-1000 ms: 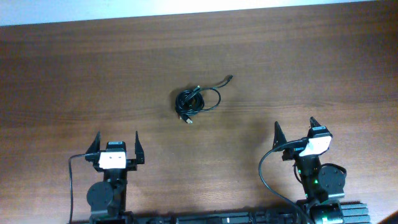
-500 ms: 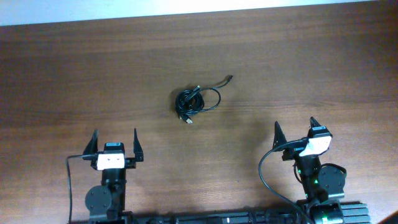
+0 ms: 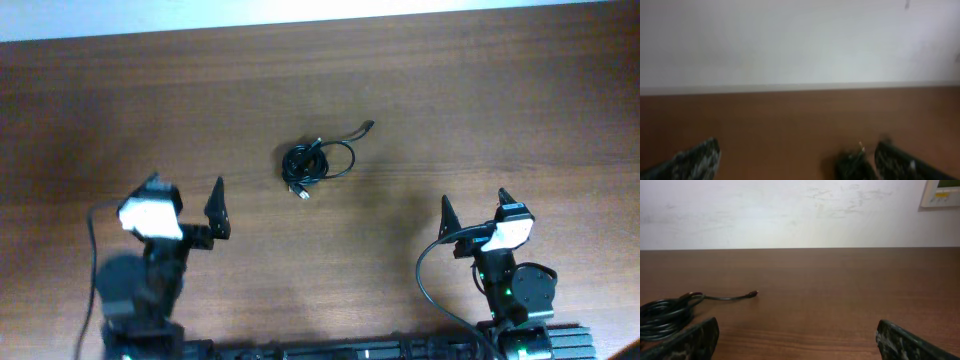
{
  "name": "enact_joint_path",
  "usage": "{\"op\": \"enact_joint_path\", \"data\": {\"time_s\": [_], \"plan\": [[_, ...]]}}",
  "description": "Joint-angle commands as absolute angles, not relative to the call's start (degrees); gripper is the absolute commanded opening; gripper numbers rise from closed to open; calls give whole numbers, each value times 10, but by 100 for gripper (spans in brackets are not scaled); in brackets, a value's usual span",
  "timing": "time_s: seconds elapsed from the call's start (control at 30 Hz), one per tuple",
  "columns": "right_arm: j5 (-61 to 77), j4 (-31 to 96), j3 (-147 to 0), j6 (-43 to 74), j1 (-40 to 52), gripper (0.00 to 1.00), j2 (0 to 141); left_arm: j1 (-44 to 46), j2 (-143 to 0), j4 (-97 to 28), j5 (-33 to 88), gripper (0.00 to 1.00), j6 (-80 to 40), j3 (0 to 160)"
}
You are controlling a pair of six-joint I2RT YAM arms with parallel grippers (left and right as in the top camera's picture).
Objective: Untangle cables
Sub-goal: 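Reach the left gripper to the cable bundle and grasp it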
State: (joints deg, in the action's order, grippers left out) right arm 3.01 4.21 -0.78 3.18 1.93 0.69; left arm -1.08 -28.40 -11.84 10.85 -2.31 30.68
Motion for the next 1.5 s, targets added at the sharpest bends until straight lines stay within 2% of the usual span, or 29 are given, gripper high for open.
{"op": "enact_joint_path", "data": {"time_s": [0.0, 0.17, 0.27, 0.4, 0.43, 0.47, 0.5, 0.6, 0.67, 0.77, 0.8, 0.9, 0.93, 0.97, 1.0, 1.23, 1.3, 1.4, 1.47], "plan": [[27, 43, -3, 33, 22, 99, 3, 0, -451, -217, 174, 99, -65, 455], [27, 43, -3, 33, 22, 99, 3, 56, -675, -327, 174, 99, -64, 624], [27, 43, -3, 33, 22, 99, 3, 91, -793, -262, 195, 99, -70, 650], [27, 43, -3, 33, 22, 99, 3, 108, -907, -248, 277, 99, -81, 650], [27, 43, -3, 33, 22, 99, 3, 110, -938, -250, 276, 74, -82, 650], [27, 43, -3, 33, 22, 99, 3, 112, -961, -259, 276, 57, -82, 650], [27, 43, -3, 33, 22, 99, 3, 113, -982, -271, 271, 52, -82, 650], [27, 43, -3, 33, 22, 99, 3, 124, -1019, -290, 199, 50, -98, 650], [27, 43, -3, 33, 22, 99, 3, 142, -1038, -281, 125, 52, -111, 650], [27, 43, -3, 33, 22, 99, 3, 173, -1056, -253, 119, 56, -111, 649], [27, 43, -3, 33, 22, 99, 3, 181, -1061, -246, 107, 54, -111, 649], [27, 43, -3, 33, 22, 99, 3, 203, -1081, -233, 16, 37, -115, 649], [27, 43, -3, 33, 22, 99, 3, 207, -1087, -232, -10, 25, -128, 649], [27, 43, -3, 33, 22, 99, 3, 208, -1087, -232, -20, 8, -139, 649], [27, 43, -3, 33, 22, 99, 3, 207, -1086, -232, -29, 0, -149, 650], [27, 41, -3, 33, 22, 99, 3, 208, -979, -280, -30, 0, -189, 676], [82, 17, -3, 64, 22, 99, 3, 207, -936, -279, -30, 0, -110, 676], [255, -12, -3, 187, 22, 99, 3, 207, -886, -279, -28, 0, 68, 676], [286, -28, -3, 208, 22, 99, 3, 207, -870, -281, -28, 0, 132, 676]]}}
